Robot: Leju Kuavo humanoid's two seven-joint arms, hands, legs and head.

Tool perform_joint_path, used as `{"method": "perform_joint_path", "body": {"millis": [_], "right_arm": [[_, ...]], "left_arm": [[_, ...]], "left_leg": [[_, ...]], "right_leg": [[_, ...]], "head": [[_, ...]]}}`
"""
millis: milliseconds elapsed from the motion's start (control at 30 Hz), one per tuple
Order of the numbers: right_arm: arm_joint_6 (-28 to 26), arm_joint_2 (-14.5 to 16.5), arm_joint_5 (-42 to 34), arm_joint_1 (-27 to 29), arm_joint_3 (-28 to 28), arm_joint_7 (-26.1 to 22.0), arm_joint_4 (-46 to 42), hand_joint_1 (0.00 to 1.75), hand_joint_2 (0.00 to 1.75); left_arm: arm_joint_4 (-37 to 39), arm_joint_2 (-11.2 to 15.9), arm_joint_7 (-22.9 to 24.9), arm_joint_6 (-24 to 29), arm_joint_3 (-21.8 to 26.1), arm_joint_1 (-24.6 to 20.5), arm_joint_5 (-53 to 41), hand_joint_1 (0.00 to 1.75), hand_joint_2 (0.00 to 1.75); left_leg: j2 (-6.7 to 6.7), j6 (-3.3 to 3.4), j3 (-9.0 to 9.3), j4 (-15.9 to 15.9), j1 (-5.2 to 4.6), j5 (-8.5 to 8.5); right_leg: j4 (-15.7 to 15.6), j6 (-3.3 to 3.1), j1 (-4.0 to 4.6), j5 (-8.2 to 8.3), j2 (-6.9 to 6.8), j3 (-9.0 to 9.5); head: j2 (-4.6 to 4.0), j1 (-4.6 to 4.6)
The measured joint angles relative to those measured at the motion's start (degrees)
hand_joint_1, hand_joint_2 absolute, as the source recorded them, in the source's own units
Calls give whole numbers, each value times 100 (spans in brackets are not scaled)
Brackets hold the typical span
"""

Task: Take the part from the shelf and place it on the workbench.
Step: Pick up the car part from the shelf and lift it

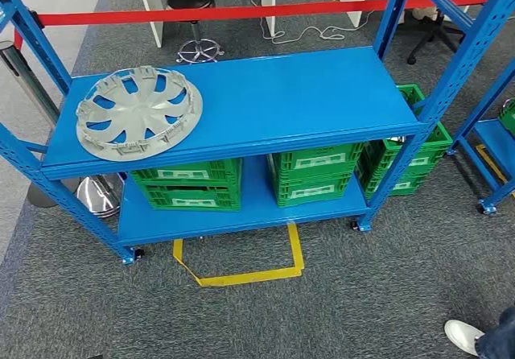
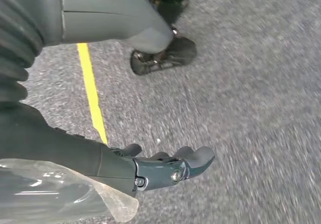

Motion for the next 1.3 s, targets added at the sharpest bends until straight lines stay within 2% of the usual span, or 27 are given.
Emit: {"method": "perform_joint_path", "body": {"millis": [133,233,267,367,567,767,1000,1300], "right_arm": [[-98,62,203,-52,-408,-135,7,0,0],[-190,128,409,-104,-823,-275,19,0,0],[-215,151,478,-122,-963,-321,26,0,0],[-277,207,696,-169,-1346,-442,52,0,0],[-418,282,1147,-257,-1941,-565,127,0,0],[-530,332,1577,-322,-2332,-566,209,0,0],[-620,363,2053,-369,-2633,-504,298,0,0],[-701,381,2696,-452,-2921,-446,416,0,0]], "left_arm": [[-2,-66,-224,-18,367,-58,-139,0,0],[-71,-149,-455,-61,725,-100,-249,0,131],[-133,-182,-533,-84,831,-105,-269,0,131],[-424,-278,-748,-156,1031,-100,-286,0,0],[-1327,-469,-1111,-126,1068,-37,-289,0,0],[-2352,-585,-1358,169,736,140,-314,0,0],[-3547,-604,-1574,626,68,324,-335,0,0],[-5076,-499,-1759,1199,-1070,424,-572,0,0]], "left_leg": [[0,0,0,0,0,0],[0,0,1,1,0,0],[0,0,1,1,0,0],[0,0,1,1,0,0],[0,-1,1,1,0,1],[0,-1,1,1,0,2],[0,-1,1,1,0,2],[0,0,1,2,0,4]], "right_leg": [[0,0,0,0,0,0],[0,0,0,1,1,0],[0,0,0,1,2,0],[0,0,0,1,1,0],[0,0,0,1,2,1],[1,0,0,1,2,0],[1,0,0,2,3,1],[1,1,0,4,4,2]], "head": [[-1,0],[0,0],[0,0],[0,1],[0,0],[-1,1],[0,0],[0,1]]}}
